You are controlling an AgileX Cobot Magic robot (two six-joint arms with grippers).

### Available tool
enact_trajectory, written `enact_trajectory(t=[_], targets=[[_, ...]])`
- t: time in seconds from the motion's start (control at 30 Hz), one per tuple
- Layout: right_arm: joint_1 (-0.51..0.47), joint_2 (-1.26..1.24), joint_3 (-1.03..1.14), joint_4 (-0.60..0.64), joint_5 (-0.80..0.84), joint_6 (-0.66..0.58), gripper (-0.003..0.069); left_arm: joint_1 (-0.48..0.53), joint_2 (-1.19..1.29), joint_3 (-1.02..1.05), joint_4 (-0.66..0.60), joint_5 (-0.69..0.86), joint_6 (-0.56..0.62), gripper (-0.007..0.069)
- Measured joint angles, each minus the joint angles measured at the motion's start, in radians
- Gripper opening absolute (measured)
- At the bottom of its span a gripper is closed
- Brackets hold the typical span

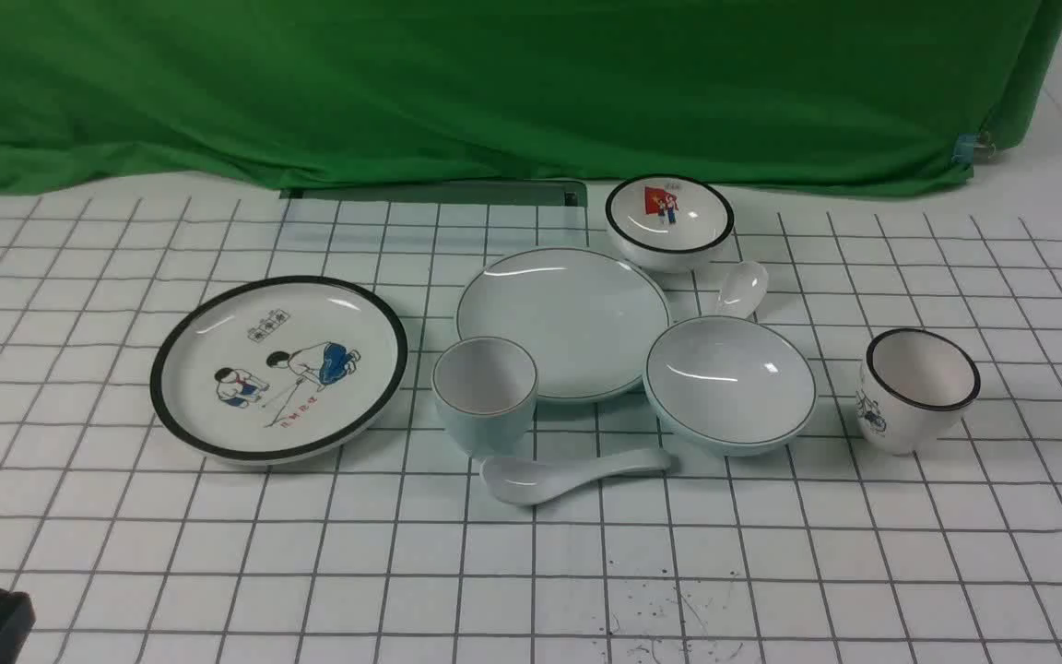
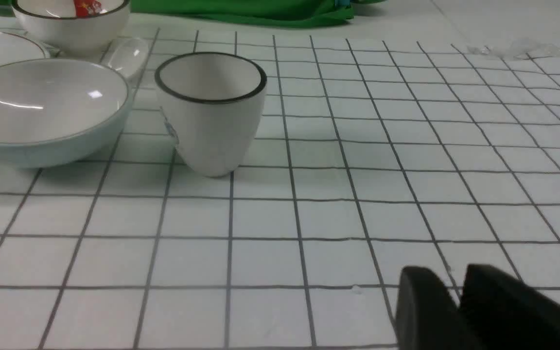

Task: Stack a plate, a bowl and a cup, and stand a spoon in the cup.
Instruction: Use the right arm to grab a blue rice bowl

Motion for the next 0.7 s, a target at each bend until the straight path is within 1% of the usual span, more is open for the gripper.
enact_trajectory(t=[0.37,0.7], targets=[[0.000,0.000,0.000,0.000,0.000,0.000,0.0174,0.000,0.000,0.000,0.000,0.000,0.000,-0.0029],[0.000,0.000,0.000,0.000,0.000,0.000,0.0191,0.000,0.000,0.000,0.029,0.000,0.001,-0.0029]])
